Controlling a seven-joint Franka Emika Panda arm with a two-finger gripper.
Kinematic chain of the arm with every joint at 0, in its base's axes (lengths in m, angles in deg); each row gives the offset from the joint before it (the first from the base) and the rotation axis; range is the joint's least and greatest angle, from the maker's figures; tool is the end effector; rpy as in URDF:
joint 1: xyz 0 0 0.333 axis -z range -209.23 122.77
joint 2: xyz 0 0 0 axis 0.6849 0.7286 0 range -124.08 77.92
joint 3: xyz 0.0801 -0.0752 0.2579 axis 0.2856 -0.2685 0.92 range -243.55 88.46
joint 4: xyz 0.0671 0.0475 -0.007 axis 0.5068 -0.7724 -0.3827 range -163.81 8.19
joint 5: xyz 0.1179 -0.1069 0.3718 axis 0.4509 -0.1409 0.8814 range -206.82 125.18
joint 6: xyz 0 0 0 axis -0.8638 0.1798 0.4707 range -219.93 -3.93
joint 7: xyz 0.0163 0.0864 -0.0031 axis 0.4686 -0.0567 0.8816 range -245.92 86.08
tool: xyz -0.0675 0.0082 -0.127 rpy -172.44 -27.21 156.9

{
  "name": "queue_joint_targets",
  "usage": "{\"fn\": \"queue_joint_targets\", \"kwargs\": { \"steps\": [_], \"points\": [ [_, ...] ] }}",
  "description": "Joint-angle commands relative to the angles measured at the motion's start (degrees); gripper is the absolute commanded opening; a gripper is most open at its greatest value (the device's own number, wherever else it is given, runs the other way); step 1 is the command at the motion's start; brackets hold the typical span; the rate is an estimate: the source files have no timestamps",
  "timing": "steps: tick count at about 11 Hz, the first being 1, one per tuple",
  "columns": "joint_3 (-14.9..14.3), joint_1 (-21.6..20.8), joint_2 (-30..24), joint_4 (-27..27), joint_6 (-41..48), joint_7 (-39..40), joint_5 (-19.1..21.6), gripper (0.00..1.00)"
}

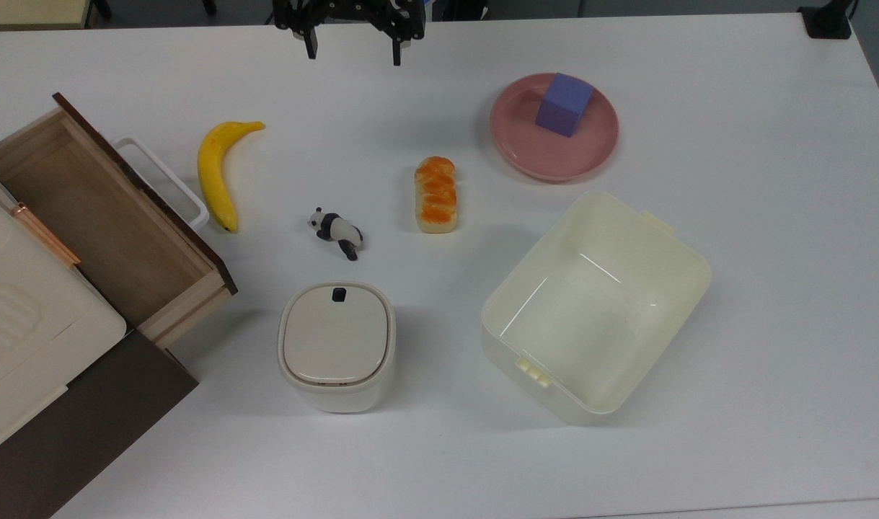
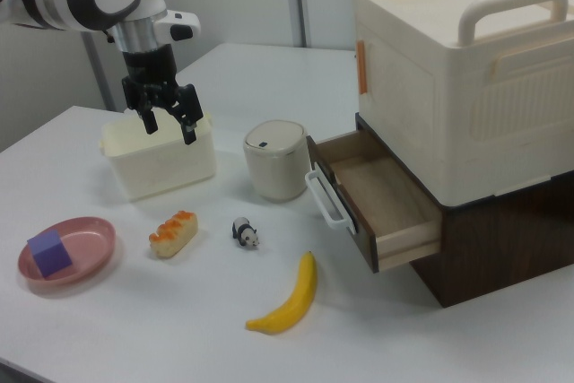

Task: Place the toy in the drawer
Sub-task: 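Move the open gripper down toward the black-and-white panda toy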

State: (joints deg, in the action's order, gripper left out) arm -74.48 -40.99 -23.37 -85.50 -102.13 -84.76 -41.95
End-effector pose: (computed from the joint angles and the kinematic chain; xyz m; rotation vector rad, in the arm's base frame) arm 0.5718 0.0057 0.5002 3.1196 -0.1056 -0.0039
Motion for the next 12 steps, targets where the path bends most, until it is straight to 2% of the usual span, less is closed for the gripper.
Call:
{"fn": "queue_joint_targets", "kwargs": {
  "steps": [1,5,8,12],
  "points": [
    [-0.2,0.4,0.2,0.8,1.4,0.8,0.7,1.0],
    [-0.2,1.2,0.3,0.7,0.9,3.9,0.7,1.0],
    [-0.2,3.0,1.0,0.1,-0.3,15.2,0.7,1.0],
    [-0.2,5.4,2.7,-6.1,-10.3,36.9,0.3,1.0]
  ]
}}
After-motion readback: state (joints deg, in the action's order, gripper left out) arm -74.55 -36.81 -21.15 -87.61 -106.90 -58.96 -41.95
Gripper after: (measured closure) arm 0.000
